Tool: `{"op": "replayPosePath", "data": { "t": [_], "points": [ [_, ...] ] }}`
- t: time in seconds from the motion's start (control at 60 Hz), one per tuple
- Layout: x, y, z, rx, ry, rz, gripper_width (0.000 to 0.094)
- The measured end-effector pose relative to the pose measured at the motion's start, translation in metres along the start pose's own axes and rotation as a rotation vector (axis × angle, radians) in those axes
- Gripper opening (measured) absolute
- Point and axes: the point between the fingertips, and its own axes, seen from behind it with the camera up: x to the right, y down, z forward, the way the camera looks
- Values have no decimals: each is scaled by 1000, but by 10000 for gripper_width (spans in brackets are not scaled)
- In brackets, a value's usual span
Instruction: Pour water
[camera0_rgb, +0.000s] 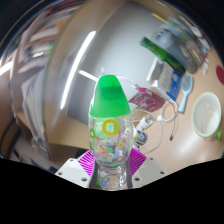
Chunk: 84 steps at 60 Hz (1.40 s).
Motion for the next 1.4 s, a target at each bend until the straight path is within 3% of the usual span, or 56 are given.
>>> {"op": "replayPosePath", "data": {
  "t": [0.183,0.367,0.55,0.7,0.833,0.95,1.1,1.2,1.267,1.333,1.4],
  "points": [
    [44,-39,-21,12,-11,598,416],
    [48,-54,-30,31,-122,1079,419],
    [45,-66,-31,65,-205,1297,418],
    [41,-68,-32,66,-212,1320,418],
    [26,-66,-35,29,-201,1152,416],
    [-11,-90,-68,29,-231,549,417],
    [-68,-182,-123,207,-227,-214,420],
    [-61,-264,-157,417,-91,-623,419],
    [-27,-309,-178,523,90,-828,418],
    [27,-337,-169,547,283,-963,417],
    [105,-347,-172,517,400,-1025,418]
  ]
}}
